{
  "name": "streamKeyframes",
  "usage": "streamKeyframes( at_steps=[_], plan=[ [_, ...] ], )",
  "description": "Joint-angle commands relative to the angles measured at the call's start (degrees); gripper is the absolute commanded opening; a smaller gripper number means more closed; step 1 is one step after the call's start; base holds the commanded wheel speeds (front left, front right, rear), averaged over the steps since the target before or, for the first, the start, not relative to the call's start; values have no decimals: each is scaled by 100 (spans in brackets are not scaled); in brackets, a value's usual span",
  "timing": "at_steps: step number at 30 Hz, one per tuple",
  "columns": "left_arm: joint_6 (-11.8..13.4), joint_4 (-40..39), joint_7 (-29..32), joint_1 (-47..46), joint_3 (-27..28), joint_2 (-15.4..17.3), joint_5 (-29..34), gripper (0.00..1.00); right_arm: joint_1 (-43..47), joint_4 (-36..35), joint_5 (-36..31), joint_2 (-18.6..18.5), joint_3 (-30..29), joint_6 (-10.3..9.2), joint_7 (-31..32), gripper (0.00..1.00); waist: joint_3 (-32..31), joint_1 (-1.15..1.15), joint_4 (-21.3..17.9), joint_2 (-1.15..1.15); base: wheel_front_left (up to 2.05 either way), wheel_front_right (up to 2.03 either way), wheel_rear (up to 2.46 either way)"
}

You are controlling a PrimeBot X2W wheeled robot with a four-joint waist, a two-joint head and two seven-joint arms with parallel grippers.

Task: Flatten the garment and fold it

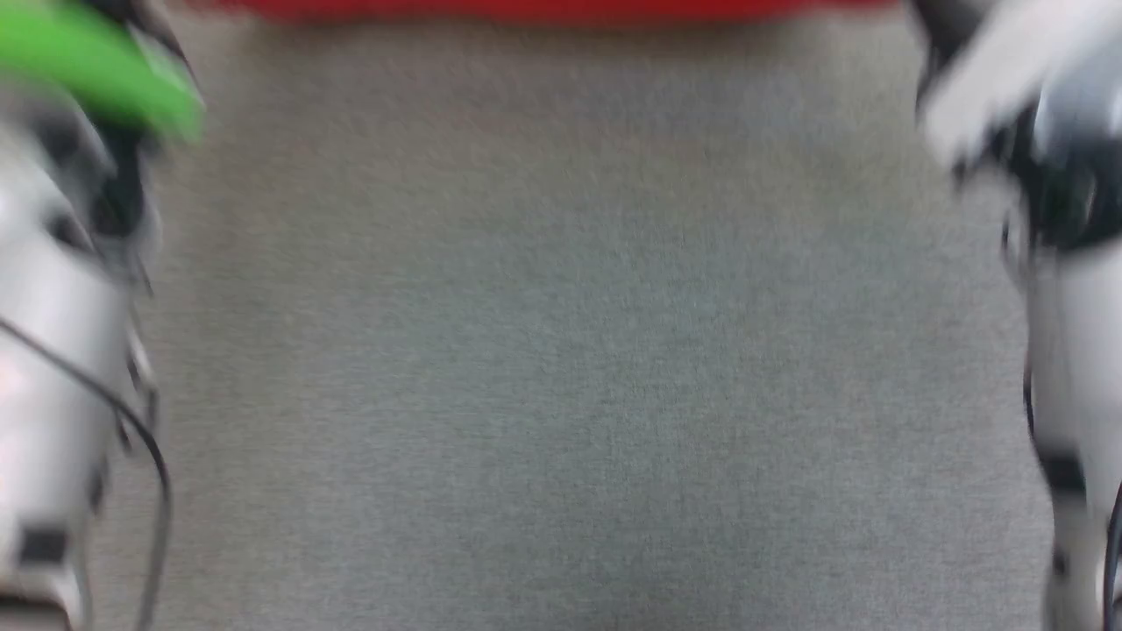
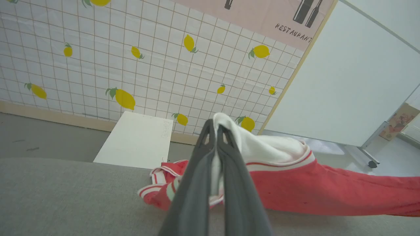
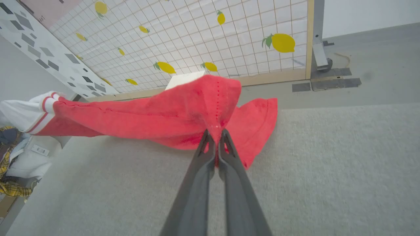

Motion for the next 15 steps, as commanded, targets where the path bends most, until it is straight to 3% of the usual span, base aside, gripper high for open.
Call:
streamKeyframes(
  at_steps=[1,9,15],
  plan=[
    [17,-161,25,453,-49,38,-31,0,384,-189,92,-95,47,-8,-16,0,-847,0,281,0,0,0,0],
    [676,-1286,316,3157,-190,-55,-596,0,2872,-1042,419,-311,43,-8,-166,0,-1792,0,409,0,0,0,0],
    [1217,-1917,723,4670,-314,62,-943,0,4081,-1352,337,-441,155,-8,-282,0,-2269,0,432,0,0,0,0]
  ],
)
